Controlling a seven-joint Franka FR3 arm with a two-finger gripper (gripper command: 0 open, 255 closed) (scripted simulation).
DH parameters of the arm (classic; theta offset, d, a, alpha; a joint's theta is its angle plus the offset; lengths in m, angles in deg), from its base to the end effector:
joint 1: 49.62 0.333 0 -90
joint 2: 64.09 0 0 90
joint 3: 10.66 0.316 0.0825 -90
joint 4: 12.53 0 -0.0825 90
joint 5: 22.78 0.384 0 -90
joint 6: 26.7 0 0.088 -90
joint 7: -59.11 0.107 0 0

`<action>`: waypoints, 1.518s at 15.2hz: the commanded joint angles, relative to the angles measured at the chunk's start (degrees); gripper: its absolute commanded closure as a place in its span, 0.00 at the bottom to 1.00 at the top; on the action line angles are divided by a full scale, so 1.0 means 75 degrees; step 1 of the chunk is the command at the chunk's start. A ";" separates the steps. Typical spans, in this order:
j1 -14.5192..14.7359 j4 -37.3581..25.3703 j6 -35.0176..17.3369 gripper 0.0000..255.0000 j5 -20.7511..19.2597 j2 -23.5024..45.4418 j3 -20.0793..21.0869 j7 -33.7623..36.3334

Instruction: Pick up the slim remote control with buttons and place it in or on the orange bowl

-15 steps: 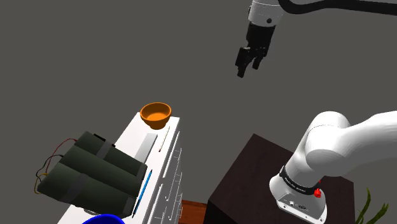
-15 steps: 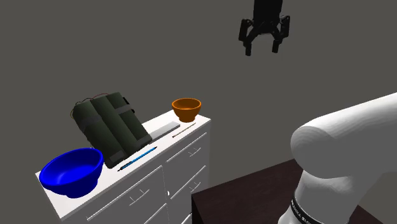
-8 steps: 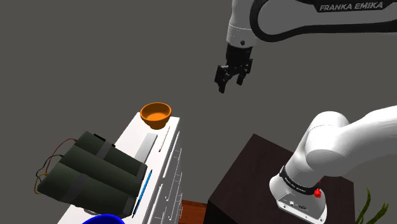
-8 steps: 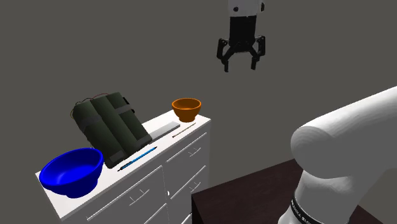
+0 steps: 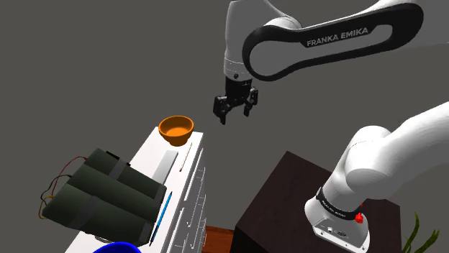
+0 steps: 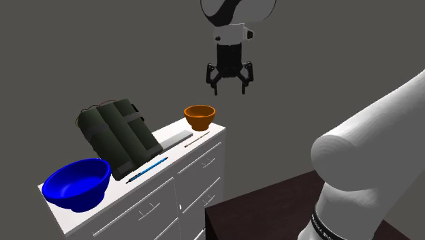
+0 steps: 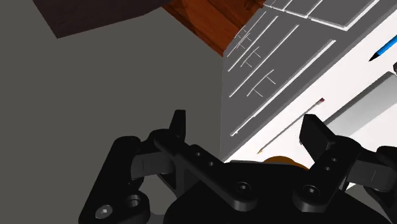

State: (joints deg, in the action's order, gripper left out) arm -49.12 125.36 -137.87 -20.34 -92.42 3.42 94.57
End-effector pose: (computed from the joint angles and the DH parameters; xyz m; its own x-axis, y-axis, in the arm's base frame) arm 0.3901 0.1112 0.4886 0.9174 -0.3939 0.0576 -0.3967 -0.9165 0.0519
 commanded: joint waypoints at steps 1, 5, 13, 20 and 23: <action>-0.0055 -0.0075 -0.0409 0.00 0.0015 0.0502 0.0210 0.0441; -0.0141 -0.0427 -0.1101 0.00 -0.0087 0.1607 0.0662 0.1407; -0.0169 -0.1674 -0.2108 0.00 -0.0933 0.4101 0.1216 0.3507; 0.0301 -0.3346 -0.2444 0.00 -0.1860 0.6356 0.1042 0.5156; 0.0593 -0.4230 -0.2448 0.00 -0.2114 0.7299 0.0849 0.5685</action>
State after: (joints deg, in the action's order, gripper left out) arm -45.31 95.45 -155.89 -35.56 -39.92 10.29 135.85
